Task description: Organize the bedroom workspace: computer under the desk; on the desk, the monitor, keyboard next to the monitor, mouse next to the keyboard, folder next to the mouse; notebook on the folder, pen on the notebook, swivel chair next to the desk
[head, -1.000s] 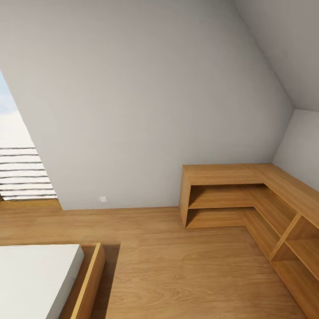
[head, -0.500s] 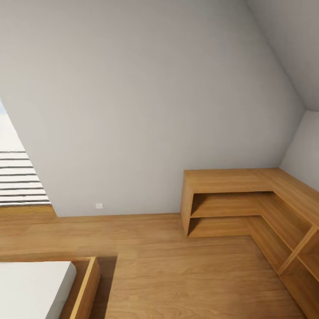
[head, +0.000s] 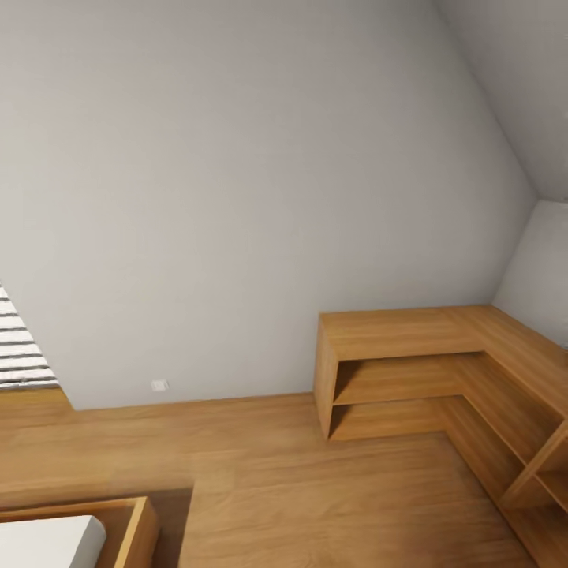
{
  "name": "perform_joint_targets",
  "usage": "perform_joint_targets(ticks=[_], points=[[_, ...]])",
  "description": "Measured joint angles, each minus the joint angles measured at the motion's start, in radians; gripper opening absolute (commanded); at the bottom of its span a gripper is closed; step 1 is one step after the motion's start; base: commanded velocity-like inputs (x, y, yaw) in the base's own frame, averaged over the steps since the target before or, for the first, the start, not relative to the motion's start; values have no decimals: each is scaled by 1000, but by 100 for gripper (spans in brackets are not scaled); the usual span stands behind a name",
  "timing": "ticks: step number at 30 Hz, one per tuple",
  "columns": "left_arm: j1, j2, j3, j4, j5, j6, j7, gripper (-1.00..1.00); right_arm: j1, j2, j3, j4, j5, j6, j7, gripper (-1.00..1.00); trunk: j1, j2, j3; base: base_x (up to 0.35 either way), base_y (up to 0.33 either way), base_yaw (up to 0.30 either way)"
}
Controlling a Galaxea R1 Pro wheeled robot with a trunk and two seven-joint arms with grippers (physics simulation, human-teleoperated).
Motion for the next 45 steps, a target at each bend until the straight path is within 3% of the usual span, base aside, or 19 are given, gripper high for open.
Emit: perform_joint_targets(ticks=[11, 35, 45], points=[[0, 1, 0, 0, 2, 5, 0, 100, 0, -4, 0, 0, -1, 5, 14, 100, 0, 0, 10, 304, 0, -216], [0, 0, 0, 0, 1, 5, 0, 100, 0, -4, 0, 0, 0, 5, 16, 100, 1, 0, 33, 17, 2, -245], [0, 1, 0, 0, 1, 5, 0, 100, 0, -4, 0, 0, 0, 5, 16, 100, 0, 0, 42, 240, 110, -247]])
